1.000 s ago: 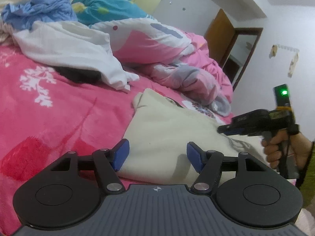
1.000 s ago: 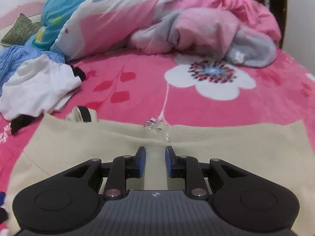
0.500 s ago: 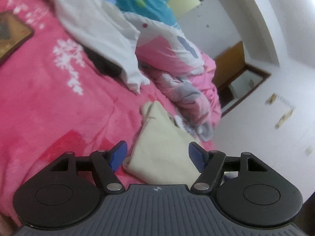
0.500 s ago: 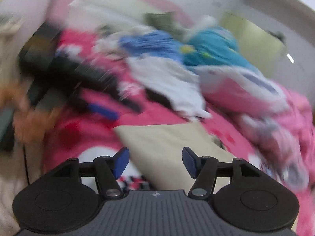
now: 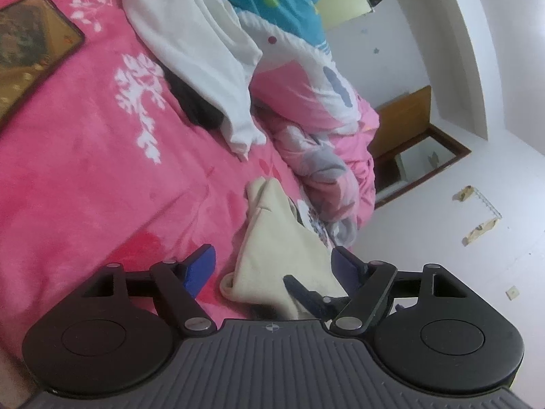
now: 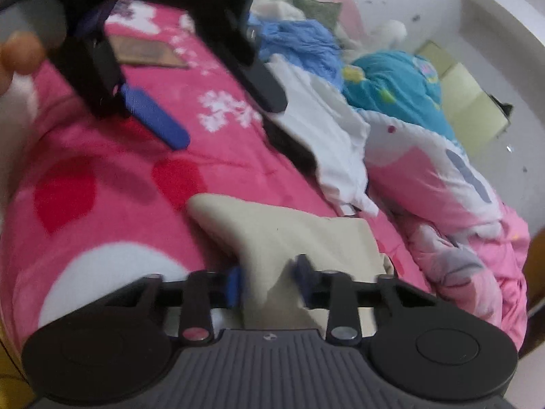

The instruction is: Fold clothes

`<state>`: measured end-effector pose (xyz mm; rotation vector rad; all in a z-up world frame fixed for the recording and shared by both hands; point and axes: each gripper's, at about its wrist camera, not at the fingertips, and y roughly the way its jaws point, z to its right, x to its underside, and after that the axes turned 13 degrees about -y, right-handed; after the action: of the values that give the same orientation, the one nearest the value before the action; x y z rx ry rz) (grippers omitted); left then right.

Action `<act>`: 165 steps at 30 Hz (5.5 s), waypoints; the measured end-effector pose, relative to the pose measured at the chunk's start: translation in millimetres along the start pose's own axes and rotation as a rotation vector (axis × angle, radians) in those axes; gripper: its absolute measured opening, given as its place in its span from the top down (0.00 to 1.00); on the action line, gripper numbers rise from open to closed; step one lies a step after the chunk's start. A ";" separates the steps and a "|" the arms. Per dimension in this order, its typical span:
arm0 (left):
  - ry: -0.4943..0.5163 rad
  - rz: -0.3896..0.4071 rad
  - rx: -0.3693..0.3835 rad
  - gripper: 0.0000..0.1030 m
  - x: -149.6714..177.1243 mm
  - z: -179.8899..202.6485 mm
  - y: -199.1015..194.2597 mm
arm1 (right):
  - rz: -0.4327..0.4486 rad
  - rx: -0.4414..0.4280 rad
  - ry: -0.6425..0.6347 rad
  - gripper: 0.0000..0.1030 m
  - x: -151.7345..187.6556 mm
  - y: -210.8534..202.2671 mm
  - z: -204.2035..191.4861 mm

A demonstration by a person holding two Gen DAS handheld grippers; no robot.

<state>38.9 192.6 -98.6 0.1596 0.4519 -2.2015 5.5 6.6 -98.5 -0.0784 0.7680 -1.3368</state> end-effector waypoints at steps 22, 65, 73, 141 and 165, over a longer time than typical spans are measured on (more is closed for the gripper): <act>-0.166 -0.425 -0.090 0.56 -62.6 12.2 192.1 | 0.126 0.112 0.297 0.83 13.2 -42.5 50.5; 0.618 -0.457 -0.094 0.45 193.8 261.7 284.3 | 0.330 0.225 1.828 0.90 415.2 -150.1 138.2; 0.966 -0.381 -0.145 0.38 213.2 214.6 181.1 | 0.418 0.095 1.965 0.84 442.2 -147.2 141.8; 1.046 -0.204 -0.087 0.41 269.0 167.7 184.8 | -0.167 0.244 0.957 0.84 326.9 -192.1 180.0; 1.092 -0.178 0.041 0.42 266.0 160.5 202.6 | -0.154 0.096 0.765 0.90 277.1 -63.5 280.9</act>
<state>38.5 -177.5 -75.0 1.4148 1.0224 -2.1215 112.0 -360.6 18.0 0.4861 1.3529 -1.5575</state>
